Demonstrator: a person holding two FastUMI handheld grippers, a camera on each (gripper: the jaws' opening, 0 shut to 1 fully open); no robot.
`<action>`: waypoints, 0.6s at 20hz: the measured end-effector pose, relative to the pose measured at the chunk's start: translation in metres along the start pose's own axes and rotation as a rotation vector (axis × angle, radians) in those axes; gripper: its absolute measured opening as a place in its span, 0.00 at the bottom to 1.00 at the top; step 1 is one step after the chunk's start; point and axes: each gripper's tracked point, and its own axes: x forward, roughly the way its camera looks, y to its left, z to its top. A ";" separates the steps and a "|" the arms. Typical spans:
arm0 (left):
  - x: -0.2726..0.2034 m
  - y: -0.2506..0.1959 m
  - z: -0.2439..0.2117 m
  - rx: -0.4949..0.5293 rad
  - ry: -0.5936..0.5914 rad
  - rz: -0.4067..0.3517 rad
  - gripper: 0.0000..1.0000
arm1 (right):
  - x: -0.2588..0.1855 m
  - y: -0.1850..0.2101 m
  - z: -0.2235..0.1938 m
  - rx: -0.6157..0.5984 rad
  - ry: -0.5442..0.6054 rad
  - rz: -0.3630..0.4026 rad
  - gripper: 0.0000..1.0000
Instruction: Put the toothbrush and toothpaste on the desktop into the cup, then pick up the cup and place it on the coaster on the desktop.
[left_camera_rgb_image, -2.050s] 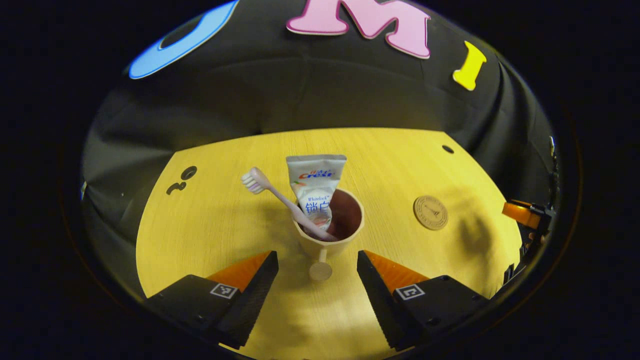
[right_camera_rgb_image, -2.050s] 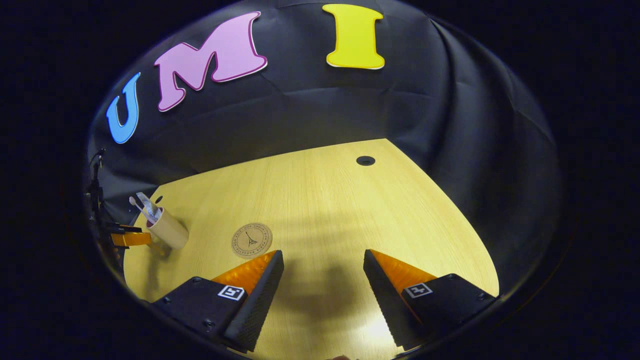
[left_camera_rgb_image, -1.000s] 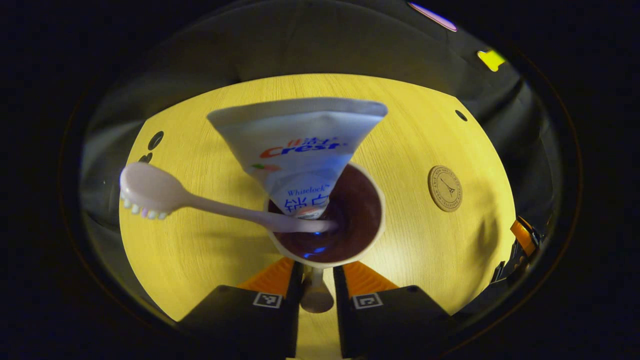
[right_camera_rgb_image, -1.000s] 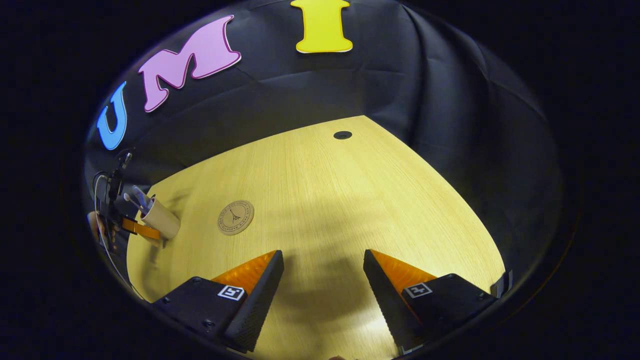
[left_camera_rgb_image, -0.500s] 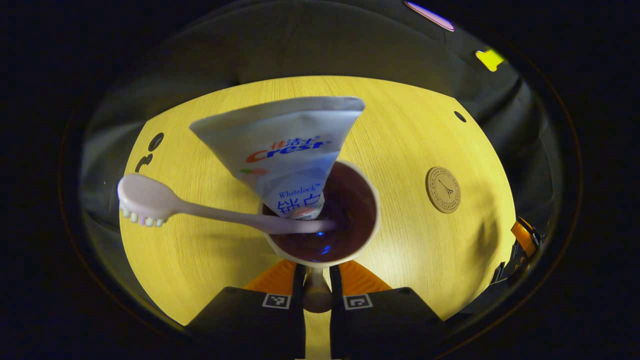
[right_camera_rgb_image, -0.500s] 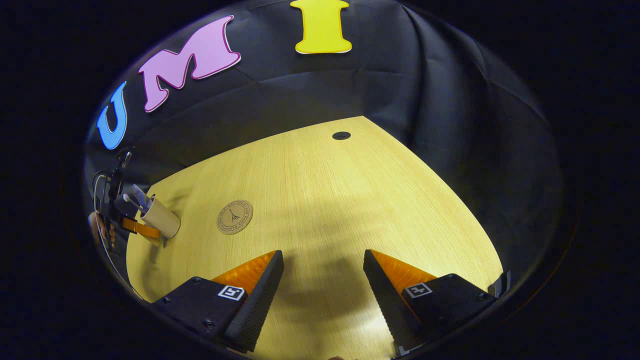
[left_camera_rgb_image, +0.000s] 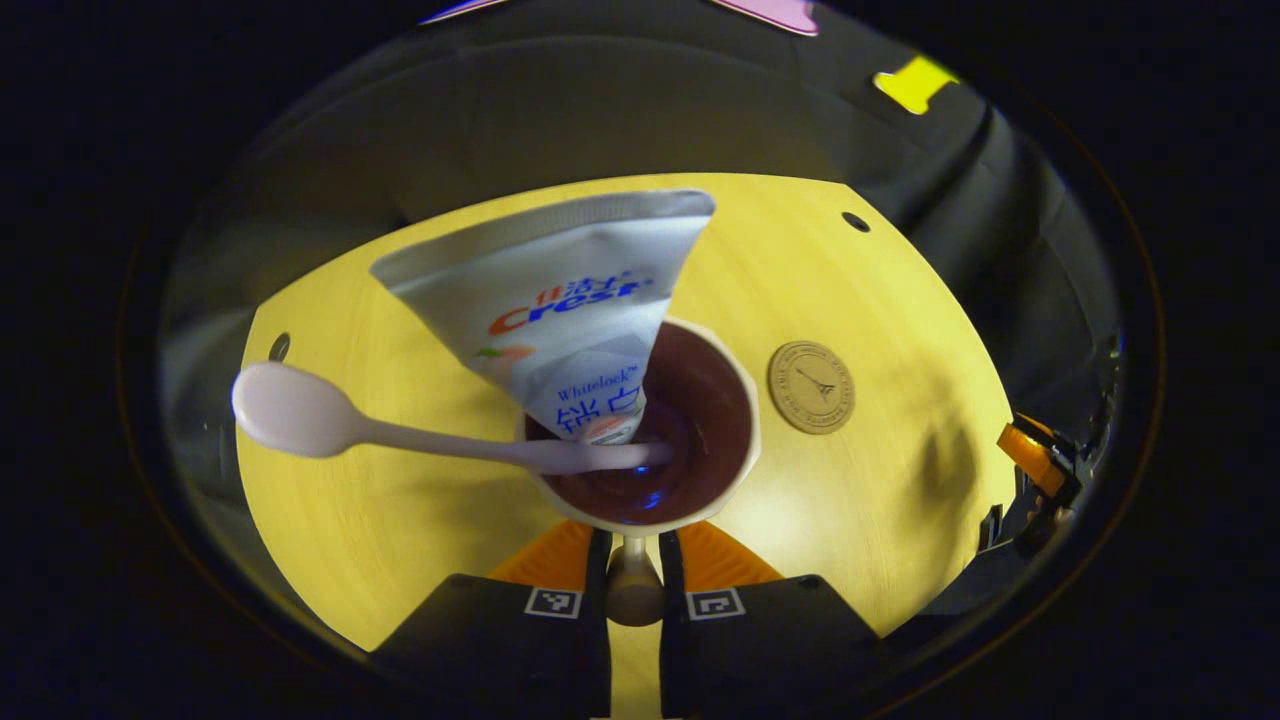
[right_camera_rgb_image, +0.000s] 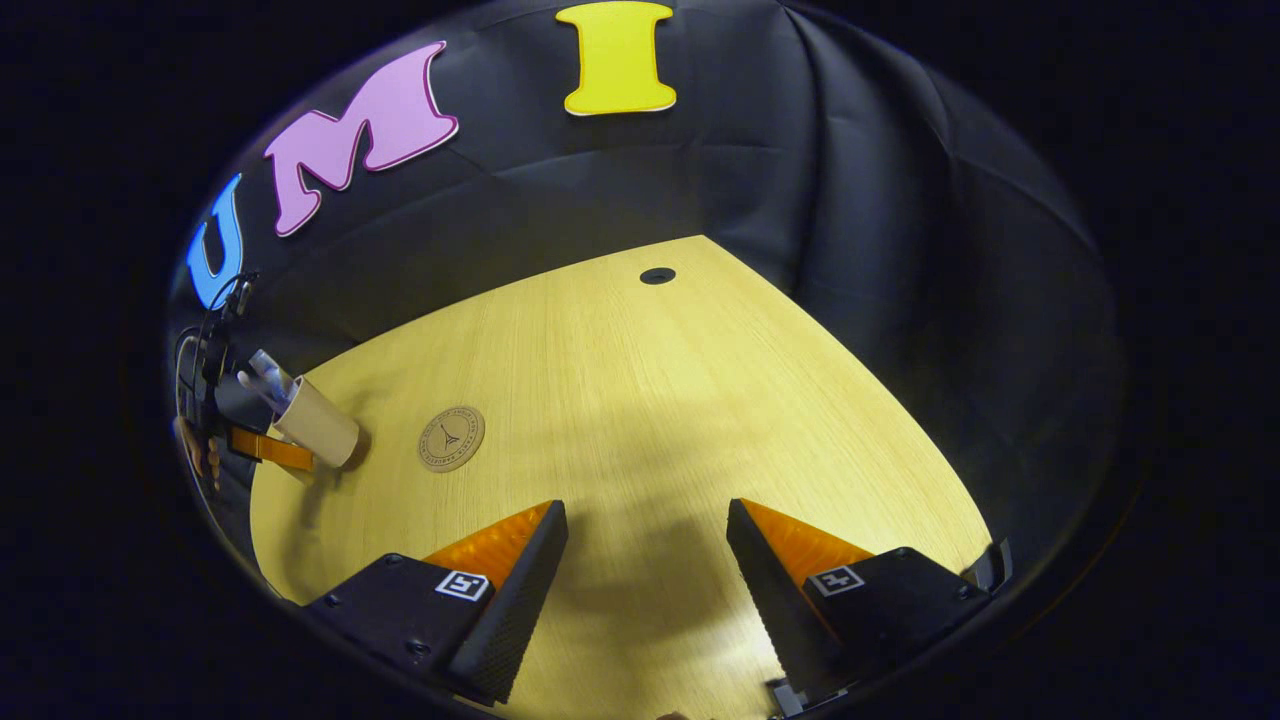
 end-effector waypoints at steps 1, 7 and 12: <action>0.002 -0.010 0.005 0.021 -0.001 -0.009 0.23 | -0.003 -0.004 -0.001 0.003 -0.002 -0.002 0.99; 0.019 -0.067 0.022 0.126 0.012 -0.072 0.24 | -0.014 -0.025 -0.003 0.037 -0.016 -0.026 0.99; 0.033 -0.101 0.034 0.185 0.029 -0.098 0.19 | -0.020 -0.041 -0.010 0.062 -0.013 -0.044 0.99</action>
